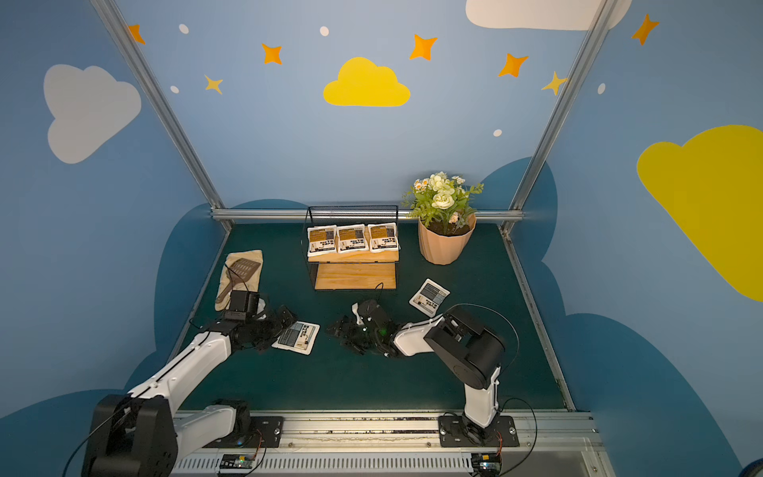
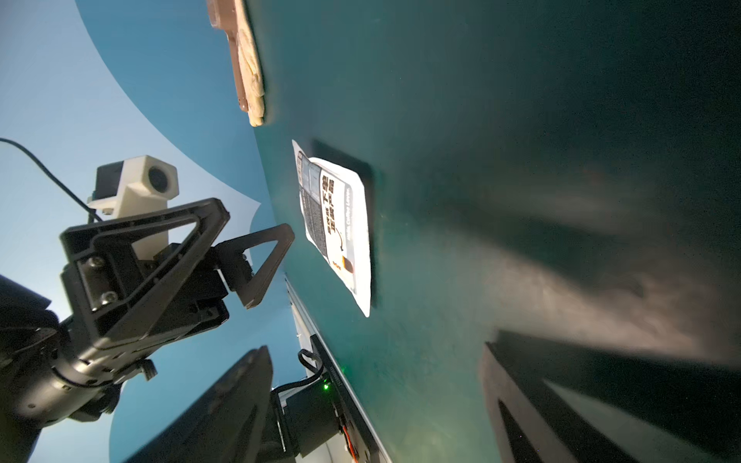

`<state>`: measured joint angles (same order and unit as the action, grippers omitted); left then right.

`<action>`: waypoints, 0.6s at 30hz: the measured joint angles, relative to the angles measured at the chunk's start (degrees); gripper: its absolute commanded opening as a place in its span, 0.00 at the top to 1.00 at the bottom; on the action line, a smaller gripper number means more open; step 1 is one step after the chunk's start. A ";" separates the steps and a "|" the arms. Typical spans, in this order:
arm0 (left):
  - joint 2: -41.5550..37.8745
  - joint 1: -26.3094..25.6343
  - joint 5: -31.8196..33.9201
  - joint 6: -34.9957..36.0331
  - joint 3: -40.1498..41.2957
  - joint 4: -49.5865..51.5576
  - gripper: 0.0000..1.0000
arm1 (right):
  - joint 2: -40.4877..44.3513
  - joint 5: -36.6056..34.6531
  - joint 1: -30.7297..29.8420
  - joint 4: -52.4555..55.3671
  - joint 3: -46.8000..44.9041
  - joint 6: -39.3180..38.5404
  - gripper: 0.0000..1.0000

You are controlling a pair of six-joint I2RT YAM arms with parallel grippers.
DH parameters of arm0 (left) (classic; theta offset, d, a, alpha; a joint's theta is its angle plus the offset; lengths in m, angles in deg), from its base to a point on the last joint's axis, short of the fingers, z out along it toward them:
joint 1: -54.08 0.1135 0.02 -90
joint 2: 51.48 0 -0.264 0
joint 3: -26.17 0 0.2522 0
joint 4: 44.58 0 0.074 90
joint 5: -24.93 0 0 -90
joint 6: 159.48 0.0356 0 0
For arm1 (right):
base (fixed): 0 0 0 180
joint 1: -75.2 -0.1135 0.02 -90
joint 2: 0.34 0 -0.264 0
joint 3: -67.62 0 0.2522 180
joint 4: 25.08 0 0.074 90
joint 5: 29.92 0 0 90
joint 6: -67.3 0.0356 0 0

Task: Place the bagged coffee beans on the shelf by color
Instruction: Pick up the bagged coffee beans at the center of the board.

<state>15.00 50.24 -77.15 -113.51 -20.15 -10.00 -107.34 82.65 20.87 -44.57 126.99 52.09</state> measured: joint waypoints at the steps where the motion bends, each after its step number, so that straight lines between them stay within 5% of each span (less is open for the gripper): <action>1: 0.48 0.00 -0.35 -0.02 0.13 -0.79 0.00 | -0.31 0.00 -0.35 -0.20 0.24 0.20 0.16; 18: 3.93 0.00 -1.88 -0.15 3.34 -7.04 0.00 | -8.66 -0.63 -4.13 -3.30 8.37 3.93 0.29</action>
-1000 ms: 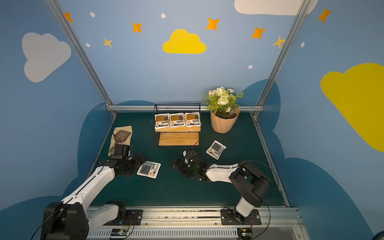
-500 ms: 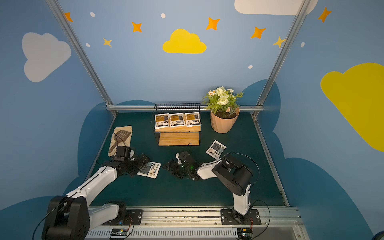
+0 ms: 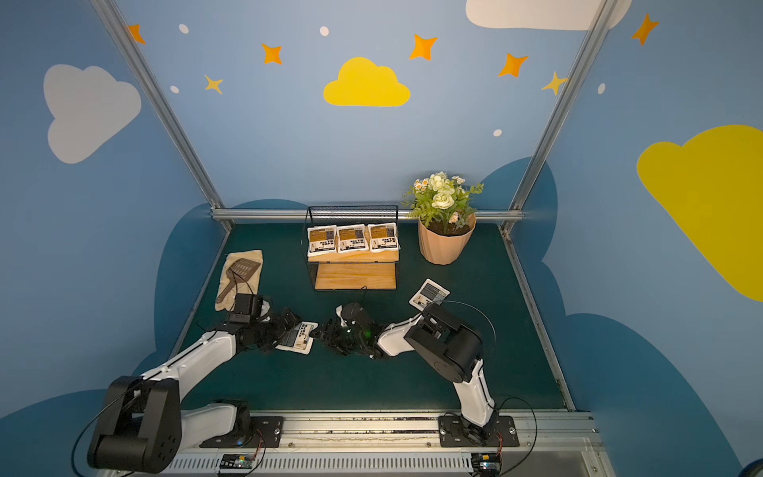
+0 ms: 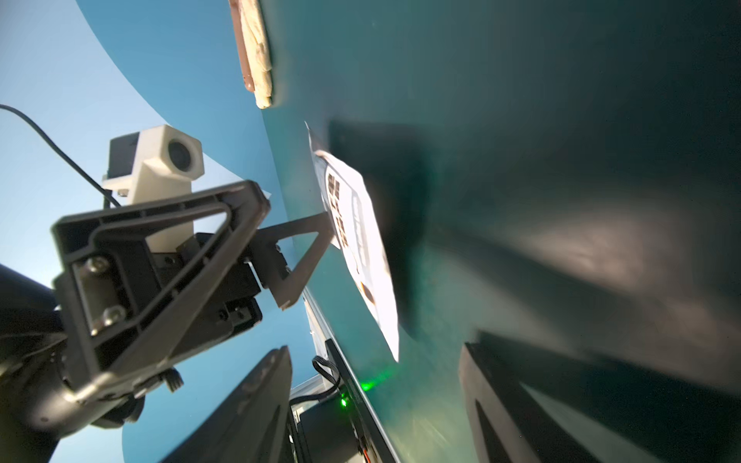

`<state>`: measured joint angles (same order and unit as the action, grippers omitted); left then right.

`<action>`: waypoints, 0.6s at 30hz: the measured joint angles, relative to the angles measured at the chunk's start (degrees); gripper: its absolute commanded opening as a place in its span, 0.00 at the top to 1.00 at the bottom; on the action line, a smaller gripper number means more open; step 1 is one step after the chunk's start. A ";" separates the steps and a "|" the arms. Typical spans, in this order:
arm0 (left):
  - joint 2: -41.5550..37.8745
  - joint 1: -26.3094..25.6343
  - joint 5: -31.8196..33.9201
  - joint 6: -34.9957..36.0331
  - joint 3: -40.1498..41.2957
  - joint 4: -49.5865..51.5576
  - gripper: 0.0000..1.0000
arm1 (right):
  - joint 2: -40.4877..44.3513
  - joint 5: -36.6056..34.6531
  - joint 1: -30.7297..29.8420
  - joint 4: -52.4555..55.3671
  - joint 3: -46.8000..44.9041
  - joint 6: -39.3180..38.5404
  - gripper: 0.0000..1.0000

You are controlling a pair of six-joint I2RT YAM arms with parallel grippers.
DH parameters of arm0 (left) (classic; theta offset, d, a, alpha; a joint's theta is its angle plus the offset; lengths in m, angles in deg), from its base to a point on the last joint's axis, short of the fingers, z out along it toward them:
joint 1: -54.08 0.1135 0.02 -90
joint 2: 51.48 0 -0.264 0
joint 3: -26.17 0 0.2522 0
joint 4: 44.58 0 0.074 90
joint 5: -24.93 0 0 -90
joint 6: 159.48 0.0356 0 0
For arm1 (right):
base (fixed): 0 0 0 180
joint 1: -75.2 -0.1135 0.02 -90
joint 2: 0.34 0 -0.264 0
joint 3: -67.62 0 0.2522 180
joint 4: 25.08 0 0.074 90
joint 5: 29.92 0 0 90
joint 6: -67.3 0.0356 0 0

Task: Place the bagged coffee beans on the shelf by color
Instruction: Pick up the bagged coffee beans at the center of the board.

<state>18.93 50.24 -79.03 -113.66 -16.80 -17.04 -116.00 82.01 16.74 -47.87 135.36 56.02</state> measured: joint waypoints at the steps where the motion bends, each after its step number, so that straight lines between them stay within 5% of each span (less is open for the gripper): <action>1: -0.04 0.00 0.00 0.00 0.17 -0.22 0.00 | -0.72 0.00 -0.13 -0.17 0.81 0.22 0.30; 10: -0.44 0.00 0.02 0.04 0.52 -0.66 0.00 | -5.60 0.31 -0.68 -1.68 6.05 0.98 0.40; 18: -0.92 0.00 0.04 0.11 0.52 -0.46 0.00 | -8.52 0.57 -1.05 -2.78 7.32 1.46 0.75</action>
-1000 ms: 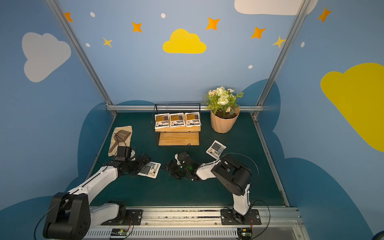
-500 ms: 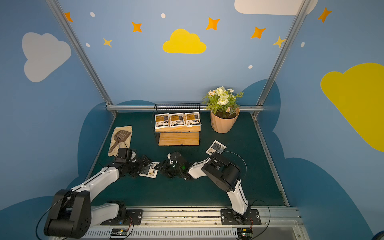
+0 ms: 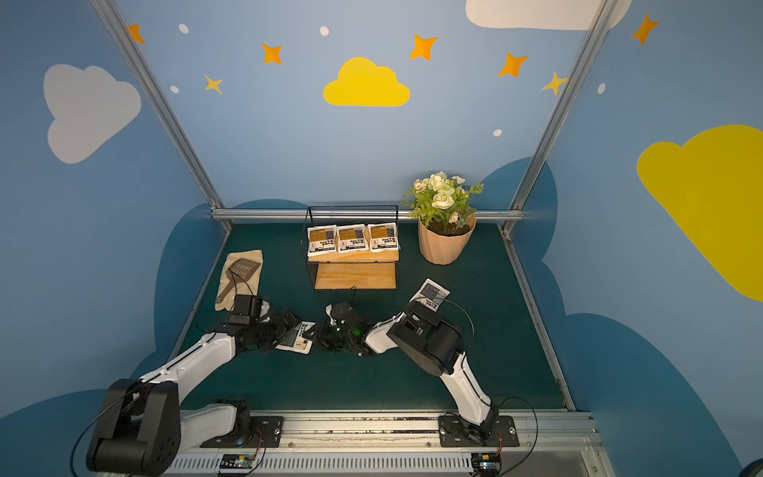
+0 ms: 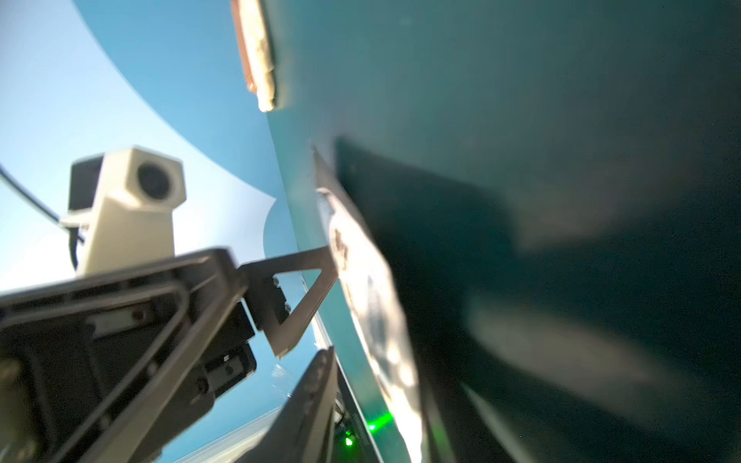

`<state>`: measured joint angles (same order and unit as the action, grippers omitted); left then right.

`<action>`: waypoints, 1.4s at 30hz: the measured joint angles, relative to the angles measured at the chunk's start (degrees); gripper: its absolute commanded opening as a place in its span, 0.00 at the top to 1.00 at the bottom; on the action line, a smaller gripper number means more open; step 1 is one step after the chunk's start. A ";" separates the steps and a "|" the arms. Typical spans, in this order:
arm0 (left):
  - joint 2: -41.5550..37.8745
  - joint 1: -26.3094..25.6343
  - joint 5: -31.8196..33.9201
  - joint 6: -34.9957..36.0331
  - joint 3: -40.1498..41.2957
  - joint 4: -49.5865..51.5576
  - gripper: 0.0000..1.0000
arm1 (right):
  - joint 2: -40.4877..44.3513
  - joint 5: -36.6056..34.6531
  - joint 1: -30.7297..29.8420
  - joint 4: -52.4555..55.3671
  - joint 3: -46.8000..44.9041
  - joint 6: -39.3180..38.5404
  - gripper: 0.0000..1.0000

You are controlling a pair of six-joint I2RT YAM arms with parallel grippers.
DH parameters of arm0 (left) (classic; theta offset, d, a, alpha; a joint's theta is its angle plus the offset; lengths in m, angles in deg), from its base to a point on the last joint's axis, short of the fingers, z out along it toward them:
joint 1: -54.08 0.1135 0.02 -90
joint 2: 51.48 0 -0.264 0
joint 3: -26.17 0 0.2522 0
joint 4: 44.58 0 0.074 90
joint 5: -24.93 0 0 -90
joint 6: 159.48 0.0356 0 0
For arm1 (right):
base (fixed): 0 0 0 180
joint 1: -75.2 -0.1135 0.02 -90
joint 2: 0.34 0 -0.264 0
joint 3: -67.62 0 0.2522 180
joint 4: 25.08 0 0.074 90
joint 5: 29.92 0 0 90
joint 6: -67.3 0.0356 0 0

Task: Place the bagged coffee beans on the shelf by color
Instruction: Pick up the bagged coffee beans at the center of the board.

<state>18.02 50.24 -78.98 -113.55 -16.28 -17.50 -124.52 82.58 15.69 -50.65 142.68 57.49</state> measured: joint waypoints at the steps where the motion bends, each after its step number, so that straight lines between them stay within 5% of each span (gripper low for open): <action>1: -0.11 0.00 0.00 0.07 0.00 0.11 0.00 | -0.24 0.09 0.02 -0.04 0.09 0.04 0.79; 6: -1.25 0.00 -0.09 0.15 -0.04 0.96 0.00 | -0.66 0.04 -0.09 0.00 0.22 0.35 1.00; 21: -9.46 0.02 -1.66 1.46 -6.10 10.99 0.00 | 5.79 -4.02 -0.63 -2.47 -8.52 3.19 1.00; 42: -18.49 0.07 -6.51 4.22 -9.03 22.03 0.00 | 19.45 -25.03 -1.51 -7.43 -19.08 7.72 1.00</action>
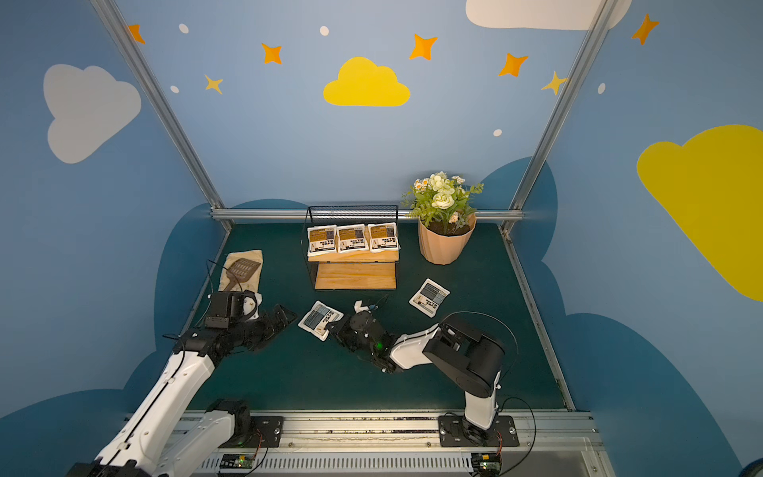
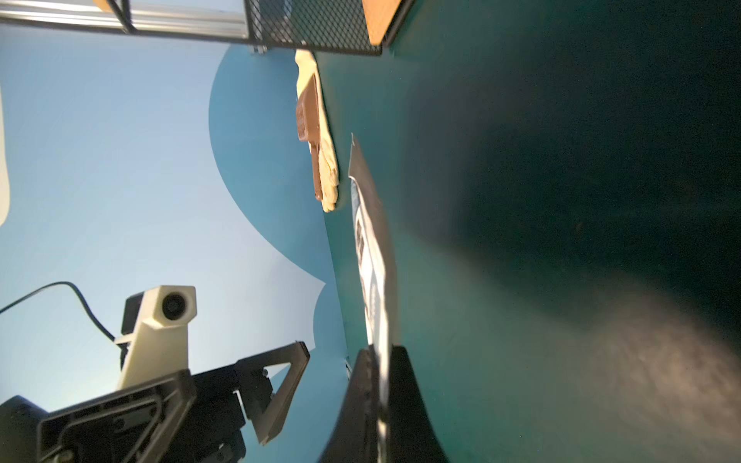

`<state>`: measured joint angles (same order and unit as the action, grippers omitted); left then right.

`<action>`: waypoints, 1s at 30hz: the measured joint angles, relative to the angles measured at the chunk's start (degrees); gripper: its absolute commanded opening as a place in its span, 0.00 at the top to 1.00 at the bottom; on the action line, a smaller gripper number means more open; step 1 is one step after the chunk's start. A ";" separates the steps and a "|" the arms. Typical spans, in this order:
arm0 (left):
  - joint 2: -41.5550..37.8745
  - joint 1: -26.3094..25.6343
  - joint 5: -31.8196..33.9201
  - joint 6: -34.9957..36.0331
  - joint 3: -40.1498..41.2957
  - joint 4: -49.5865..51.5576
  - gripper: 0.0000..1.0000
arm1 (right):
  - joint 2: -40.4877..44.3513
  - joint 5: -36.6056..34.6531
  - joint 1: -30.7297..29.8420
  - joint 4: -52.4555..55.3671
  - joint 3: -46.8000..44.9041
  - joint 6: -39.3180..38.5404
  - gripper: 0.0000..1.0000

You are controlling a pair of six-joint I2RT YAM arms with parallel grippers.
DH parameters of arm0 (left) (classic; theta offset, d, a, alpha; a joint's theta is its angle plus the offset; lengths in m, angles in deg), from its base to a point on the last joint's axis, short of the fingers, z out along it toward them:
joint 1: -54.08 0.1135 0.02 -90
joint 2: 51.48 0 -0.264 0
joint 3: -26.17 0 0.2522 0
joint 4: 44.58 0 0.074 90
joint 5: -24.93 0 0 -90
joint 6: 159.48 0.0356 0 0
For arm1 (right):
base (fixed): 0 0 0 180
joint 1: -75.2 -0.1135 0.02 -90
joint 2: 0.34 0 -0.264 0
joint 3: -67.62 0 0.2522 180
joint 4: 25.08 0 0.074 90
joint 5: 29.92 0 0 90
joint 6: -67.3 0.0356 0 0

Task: Place the bagged coffee beans on the shelf by color
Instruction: Pick up the bagged coffee beans at the center of the board, then place the bagged coffee beans on the shelf.

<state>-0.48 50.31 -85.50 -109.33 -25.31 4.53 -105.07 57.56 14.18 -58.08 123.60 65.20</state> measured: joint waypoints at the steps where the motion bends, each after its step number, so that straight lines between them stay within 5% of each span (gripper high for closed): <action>1: 0.00 0.00 -0.39 0.00 0.00 0.13 0.00 | 0.00 -1.36 0.00 -0.48 -0.26 0.20 1.00; 11: 4.72 0.00 -2.75 0.00 -0.15 -0.17 0.00 | -0.50 -13.27 1.55 -2.80 -0.17 2.64 1.00; 30: 15.08 0.02 -4.26 2.45 -6.19 -3.28 0.00 | -15.04 -22.01 8.33 -3.98 15.89 8.35 1.00</action>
<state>14.61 50.33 -89.76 -106.88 -31.49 1.25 -120.11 35.55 22.51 -62.06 139.49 73.55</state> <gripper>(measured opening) 0.998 0.058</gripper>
